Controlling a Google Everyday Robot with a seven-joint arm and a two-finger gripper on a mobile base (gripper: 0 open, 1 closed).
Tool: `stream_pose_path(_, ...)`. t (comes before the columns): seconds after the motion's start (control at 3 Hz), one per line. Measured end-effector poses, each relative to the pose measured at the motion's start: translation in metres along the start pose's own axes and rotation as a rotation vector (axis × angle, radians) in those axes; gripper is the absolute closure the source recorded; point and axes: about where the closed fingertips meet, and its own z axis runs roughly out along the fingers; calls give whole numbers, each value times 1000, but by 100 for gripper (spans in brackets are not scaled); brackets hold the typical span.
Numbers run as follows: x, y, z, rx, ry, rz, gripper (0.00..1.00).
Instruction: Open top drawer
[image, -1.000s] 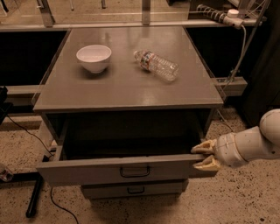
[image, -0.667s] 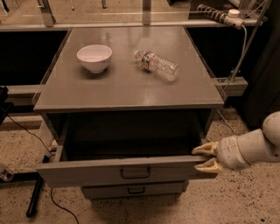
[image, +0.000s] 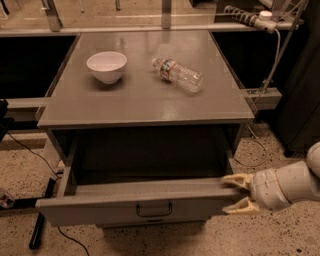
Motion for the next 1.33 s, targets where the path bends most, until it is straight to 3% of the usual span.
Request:
stream_pose_path(0.33,-4,-1,-4,0,0,0,84)
stream_pose_path(0.67,3,20,-10,-5,-5,-6,100)
stream_pose_path(1.0,2,20,-11,-5,-5,-6,100)
stream_pose_path(1.33,10,43,-17,-8,-4,-10,100)
